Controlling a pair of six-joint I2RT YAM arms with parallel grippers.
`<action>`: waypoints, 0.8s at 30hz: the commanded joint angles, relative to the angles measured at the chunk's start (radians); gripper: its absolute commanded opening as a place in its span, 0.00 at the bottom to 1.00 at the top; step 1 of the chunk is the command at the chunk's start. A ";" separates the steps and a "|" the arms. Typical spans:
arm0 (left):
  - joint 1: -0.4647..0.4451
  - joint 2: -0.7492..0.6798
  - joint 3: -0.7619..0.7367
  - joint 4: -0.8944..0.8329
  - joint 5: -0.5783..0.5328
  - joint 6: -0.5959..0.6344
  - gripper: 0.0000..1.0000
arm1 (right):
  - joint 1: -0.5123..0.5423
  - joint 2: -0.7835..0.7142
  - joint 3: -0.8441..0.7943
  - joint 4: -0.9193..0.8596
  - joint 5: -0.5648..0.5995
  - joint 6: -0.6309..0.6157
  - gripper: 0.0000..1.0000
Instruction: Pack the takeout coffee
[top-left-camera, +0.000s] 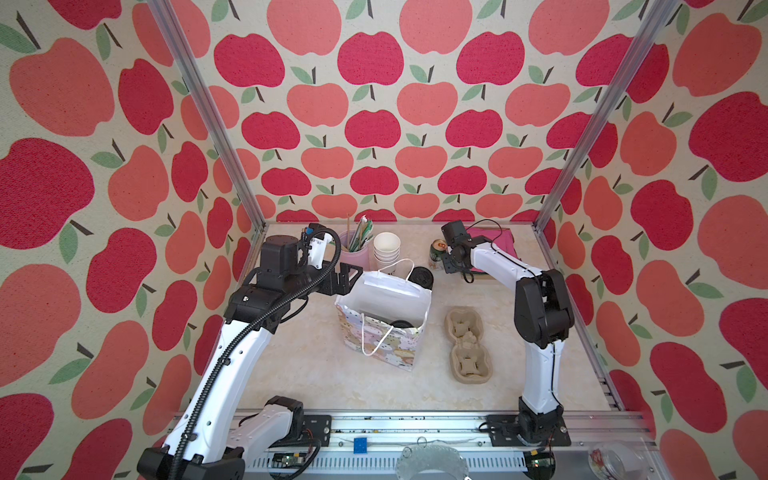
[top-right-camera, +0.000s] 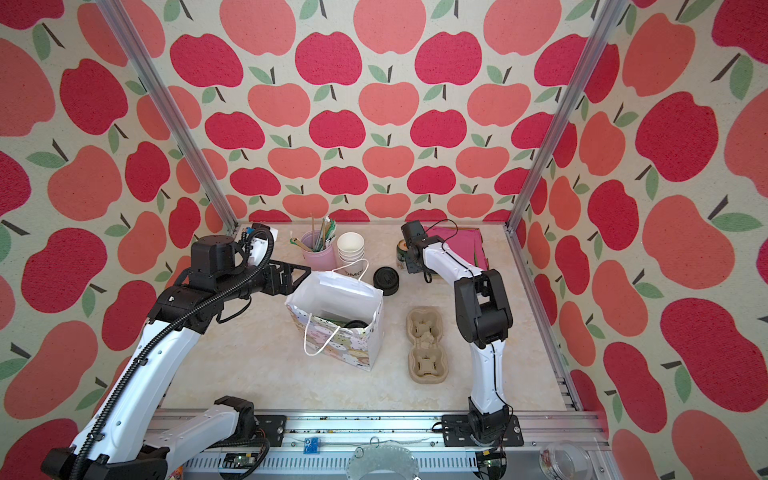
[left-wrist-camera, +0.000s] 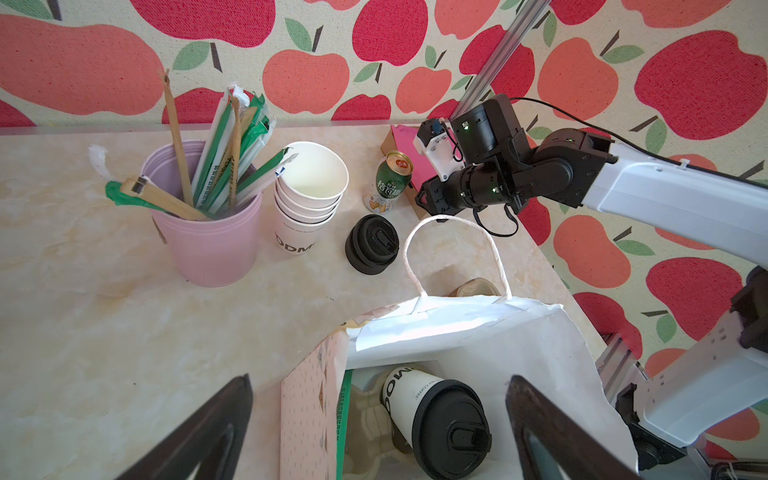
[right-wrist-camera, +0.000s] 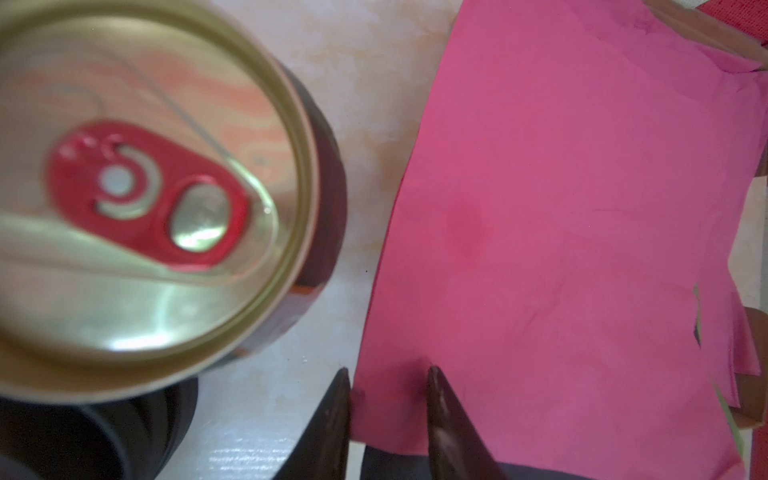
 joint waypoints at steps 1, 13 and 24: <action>0.005 -0.013 -0.003 0.030 0.020 -0.014 0.98 | 0.005 0.001 0.027 0.012 0.018 0.013 0.32; 0.005 -0.010 0.000 0.033 0.028 -0.018 0.98 | -0.003 -0.037 0.031 0.017 -0.009 0.045 0.21; 0.006 -0.004 0.004 0.035 0.033 -0.018 0.98 | -0.059 -0.086 0.005 0.029 -0.120 0.111 0.21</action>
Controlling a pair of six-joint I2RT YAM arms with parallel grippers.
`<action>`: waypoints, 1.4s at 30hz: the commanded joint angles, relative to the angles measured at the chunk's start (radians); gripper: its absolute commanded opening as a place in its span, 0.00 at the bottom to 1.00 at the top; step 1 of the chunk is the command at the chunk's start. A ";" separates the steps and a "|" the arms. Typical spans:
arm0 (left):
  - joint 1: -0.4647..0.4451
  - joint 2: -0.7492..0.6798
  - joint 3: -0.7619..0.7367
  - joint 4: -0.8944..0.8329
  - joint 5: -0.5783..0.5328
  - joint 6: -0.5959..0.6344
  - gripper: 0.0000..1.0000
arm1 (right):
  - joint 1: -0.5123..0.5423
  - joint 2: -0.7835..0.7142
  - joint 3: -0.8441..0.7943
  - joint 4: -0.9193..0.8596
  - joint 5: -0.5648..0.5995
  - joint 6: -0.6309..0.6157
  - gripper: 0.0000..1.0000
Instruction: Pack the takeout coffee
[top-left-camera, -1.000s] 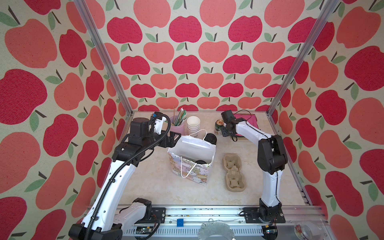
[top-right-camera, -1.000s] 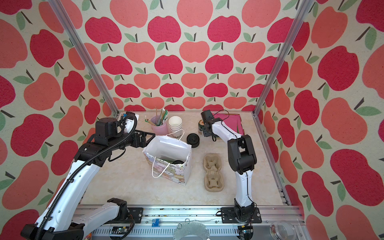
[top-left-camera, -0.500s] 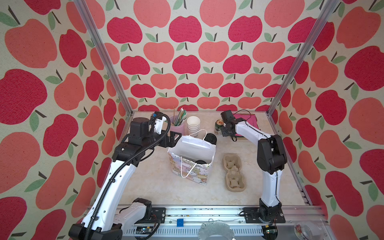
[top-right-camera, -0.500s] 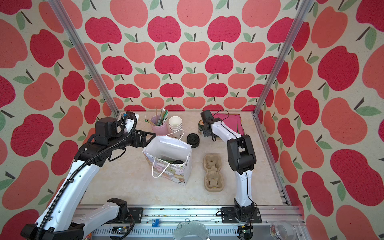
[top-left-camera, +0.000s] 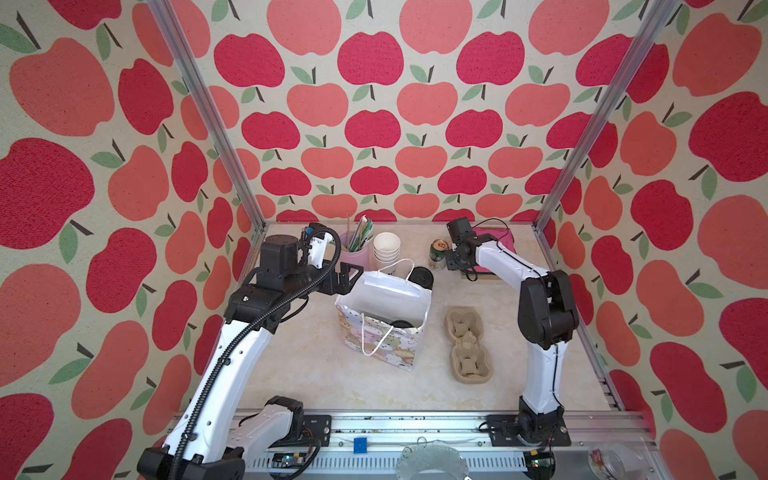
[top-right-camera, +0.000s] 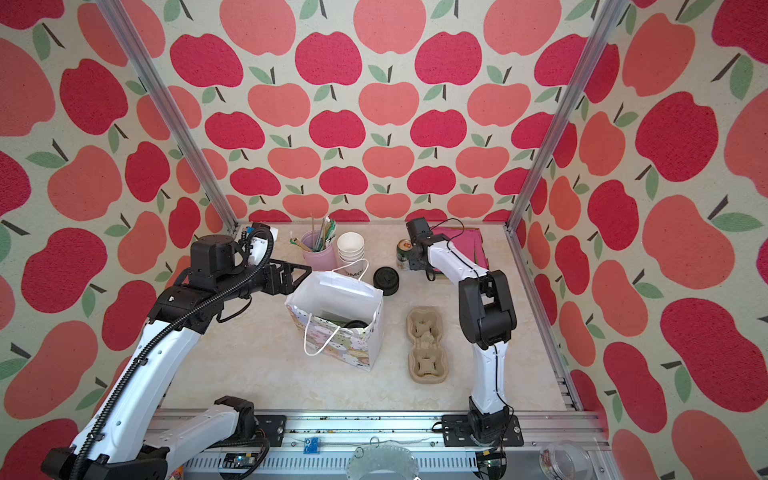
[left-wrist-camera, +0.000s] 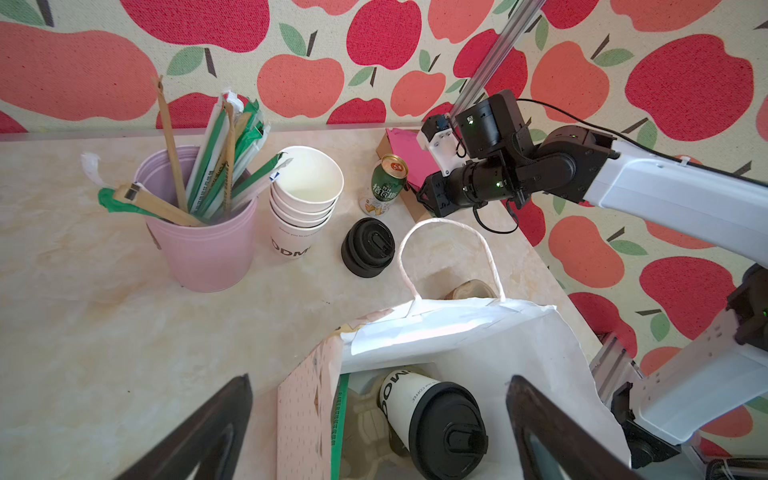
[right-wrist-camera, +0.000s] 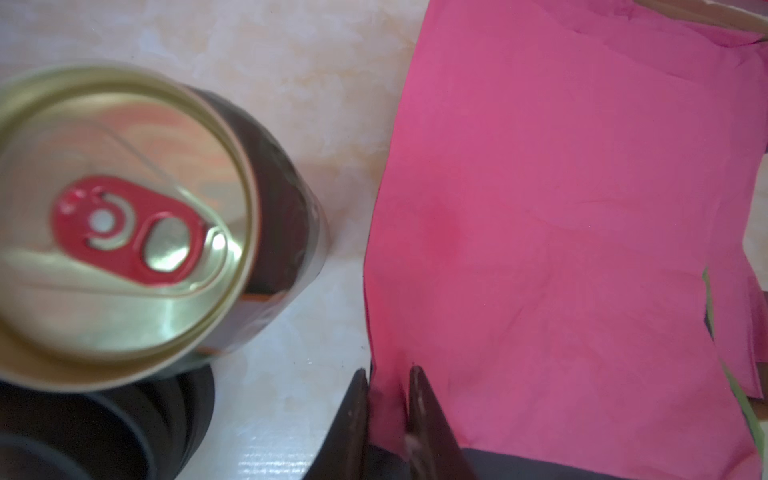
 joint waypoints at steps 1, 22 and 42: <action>0.007 -0.003 0.004 0.022 0.018 -0.019 0.98 | -0.025 -0.055 0.000 0.030 -0.067 0.047 0.21; 0.006 -0.008 -0.008 0.023 0.017 -0.031 0.97 | -0.099 -0.065 -0.029 0.052 -0.186 0.074 0.03; 0.005 -0.021 -0.019 0.038 0.018 -0.050 0.99 | -0.291 -0.280 -0.262 0.174 -0.257 0.138 0.00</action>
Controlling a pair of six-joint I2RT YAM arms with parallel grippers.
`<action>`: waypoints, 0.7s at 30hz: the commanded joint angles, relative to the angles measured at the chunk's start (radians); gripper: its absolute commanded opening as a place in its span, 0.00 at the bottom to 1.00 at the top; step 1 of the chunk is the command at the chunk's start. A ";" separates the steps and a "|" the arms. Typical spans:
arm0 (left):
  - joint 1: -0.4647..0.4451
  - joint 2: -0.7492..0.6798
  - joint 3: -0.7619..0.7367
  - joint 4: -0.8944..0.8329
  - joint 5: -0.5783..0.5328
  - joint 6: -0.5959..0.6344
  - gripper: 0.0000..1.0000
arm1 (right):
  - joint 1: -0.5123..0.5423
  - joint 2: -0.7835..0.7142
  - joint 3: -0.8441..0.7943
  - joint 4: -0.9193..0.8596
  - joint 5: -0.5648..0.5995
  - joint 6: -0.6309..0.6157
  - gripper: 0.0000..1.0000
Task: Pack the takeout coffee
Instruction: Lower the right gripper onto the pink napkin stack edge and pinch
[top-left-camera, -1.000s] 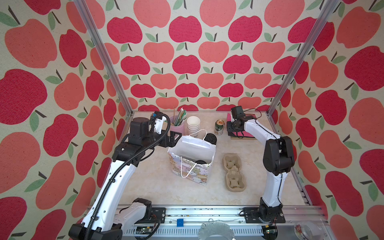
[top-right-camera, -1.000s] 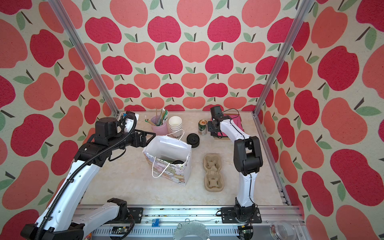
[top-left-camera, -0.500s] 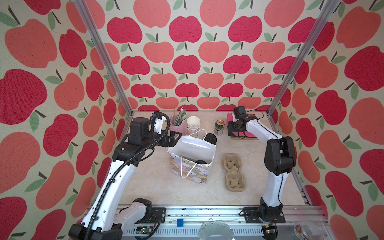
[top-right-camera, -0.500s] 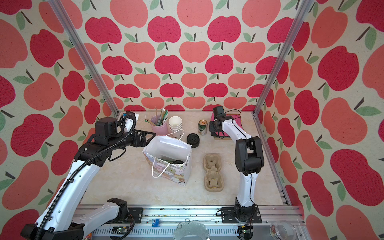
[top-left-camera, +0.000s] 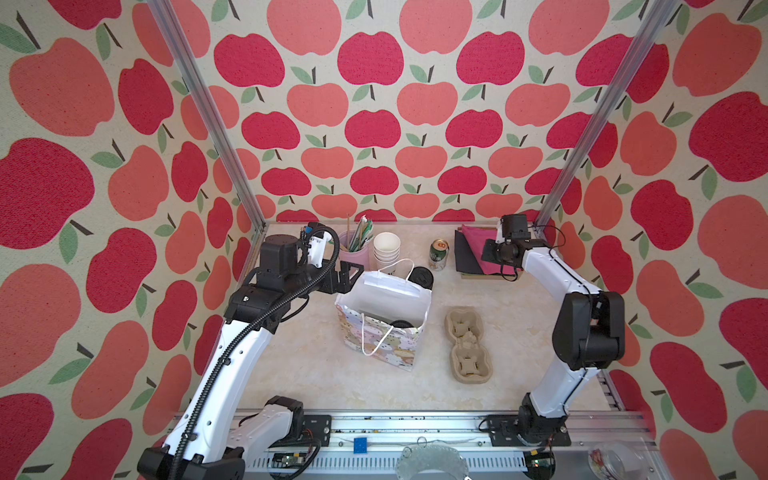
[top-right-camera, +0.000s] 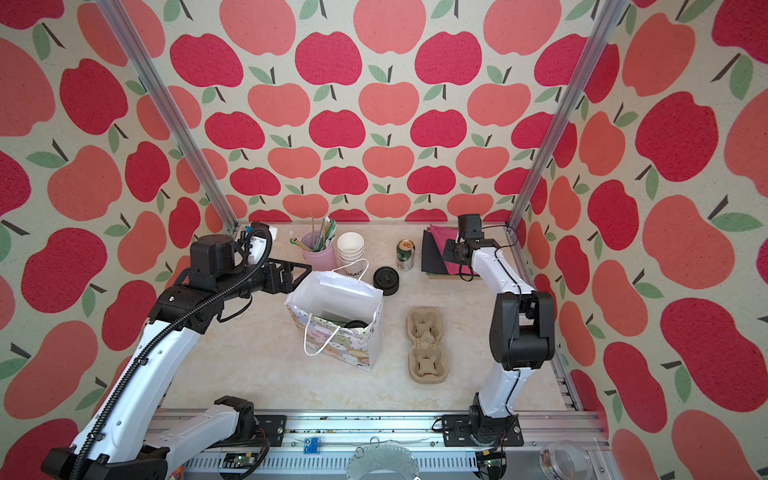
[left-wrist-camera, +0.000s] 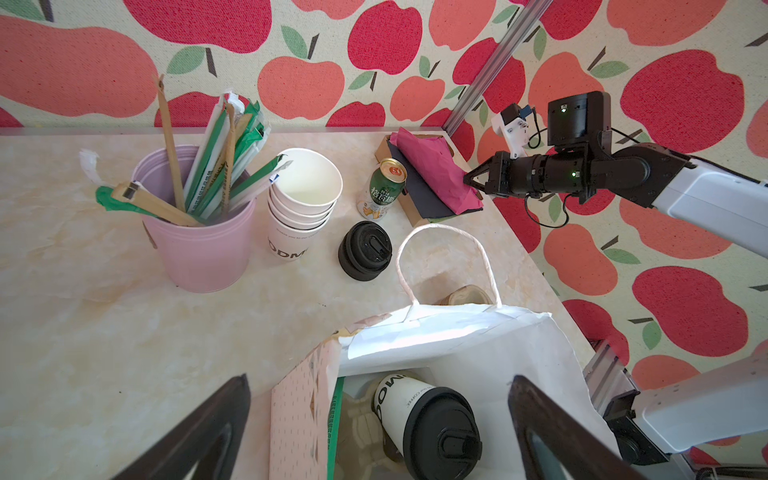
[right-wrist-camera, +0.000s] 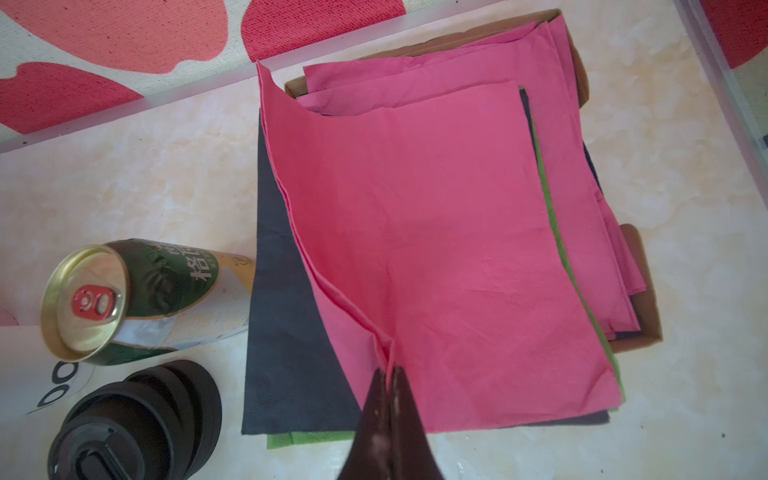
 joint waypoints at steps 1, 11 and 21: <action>0.005 -0.019 -0.011 0.023 0.018 -0.021 0.99 | -0.029 -0.040 -0.036 0.005 -0.016 0.018 0.00; 0.006 -0.018 -0.011 0.028 0.015 -0.028 0.99 | -0.104 -0.065 -0.082 0.016 -0.015 0.012 0.00; 0.005 -0.018 -0.015 0.029 0.013 -0.028 0.99 | -0.156 -0.062 -0.093 0.011 -0.005 0.000 0.00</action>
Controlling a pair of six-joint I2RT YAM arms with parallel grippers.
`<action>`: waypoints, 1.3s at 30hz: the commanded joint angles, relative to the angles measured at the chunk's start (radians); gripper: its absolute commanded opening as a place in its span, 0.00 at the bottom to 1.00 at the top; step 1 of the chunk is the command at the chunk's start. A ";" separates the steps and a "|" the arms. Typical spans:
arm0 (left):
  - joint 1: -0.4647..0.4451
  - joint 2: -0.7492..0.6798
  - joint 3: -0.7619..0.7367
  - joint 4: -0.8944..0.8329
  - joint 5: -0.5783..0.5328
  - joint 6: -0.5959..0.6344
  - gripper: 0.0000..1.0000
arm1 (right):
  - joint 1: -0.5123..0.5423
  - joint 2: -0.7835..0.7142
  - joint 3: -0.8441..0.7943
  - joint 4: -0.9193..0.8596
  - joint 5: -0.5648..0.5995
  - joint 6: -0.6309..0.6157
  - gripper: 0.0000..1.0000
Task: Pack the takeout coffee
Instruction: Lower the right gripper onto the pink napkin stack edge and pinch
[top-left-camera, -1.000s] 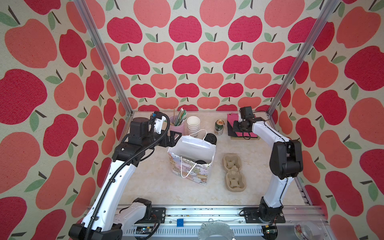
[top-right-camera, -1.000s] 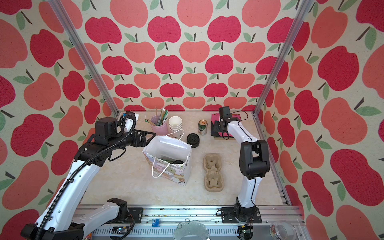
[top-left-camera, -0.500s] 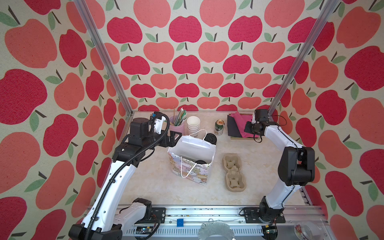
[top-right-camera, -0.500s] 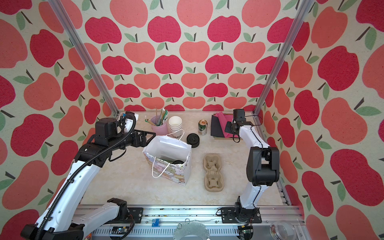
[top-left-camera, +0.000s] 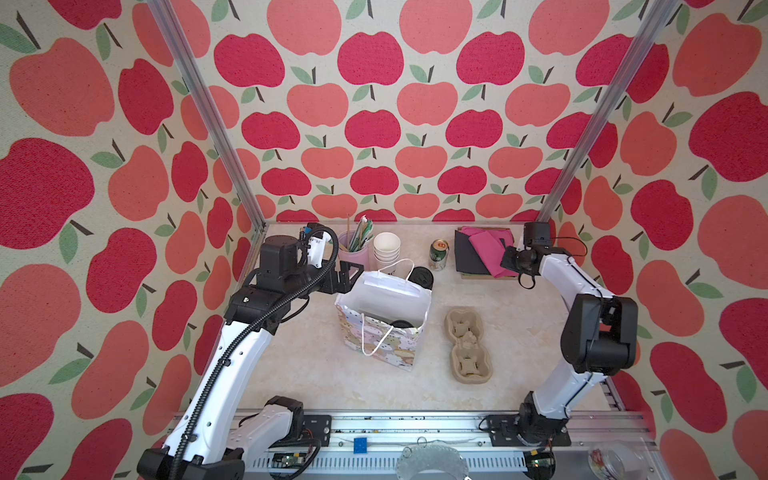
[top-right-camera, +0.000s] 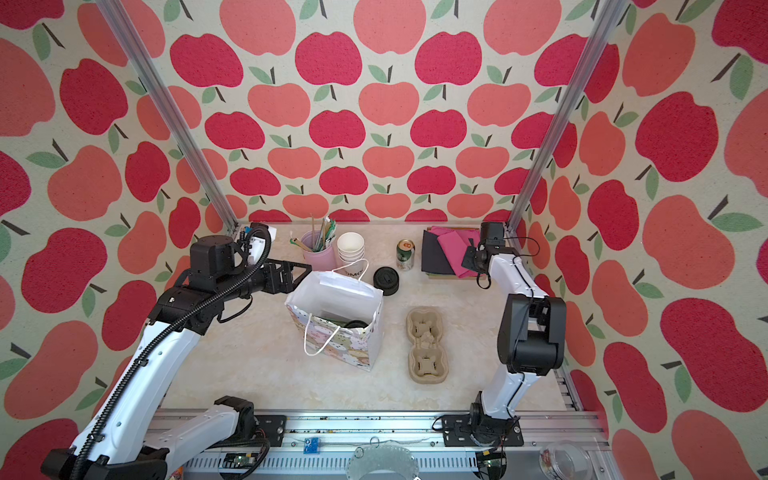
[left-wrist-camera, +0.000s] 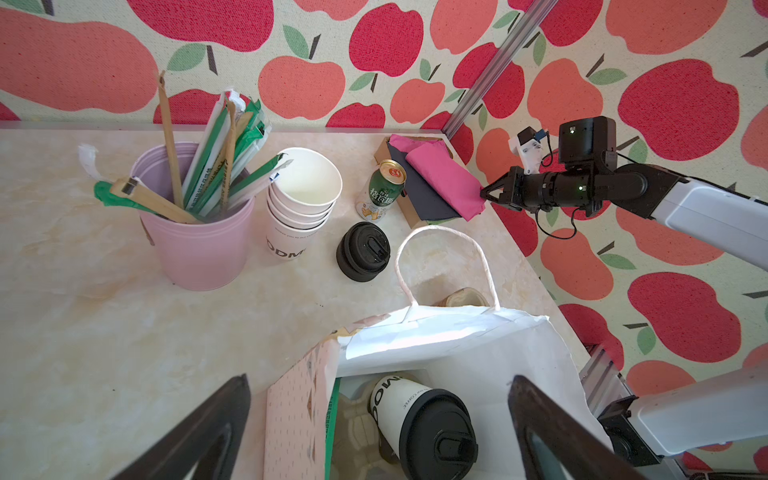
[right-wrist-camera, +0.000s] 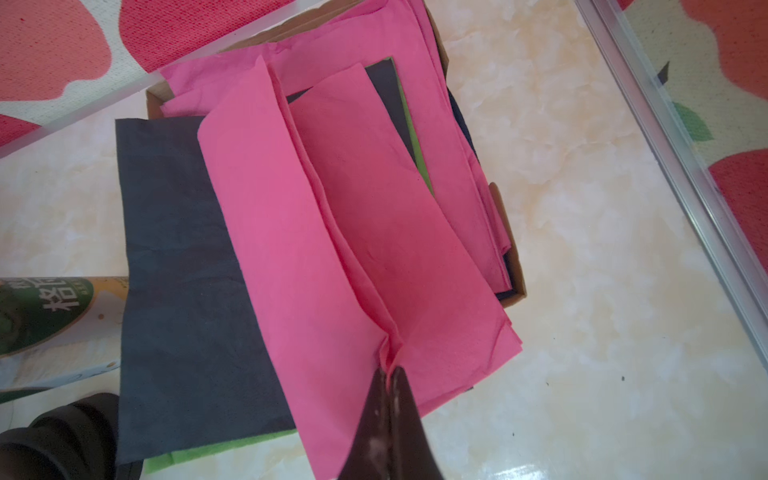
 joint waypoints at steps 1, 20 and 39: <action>0.005 -0.013 -0.010 0.022 0.012 -0.006 0.99 | -0.021 -0.032 -0.014 0.002 0.007 -0.005 0.00; 0.005 -0.014 -0.014 0.023 0.008 -0.007 0.99 | -0.091 0.046 0.015 -0.041 -0.017 -0.012 0.07; 0.005 -0.005 -0.008 0.044 0.006 -0.004 0.99 | 0.000 0.005 0.128 -0.143 0.209 -0.150 0.68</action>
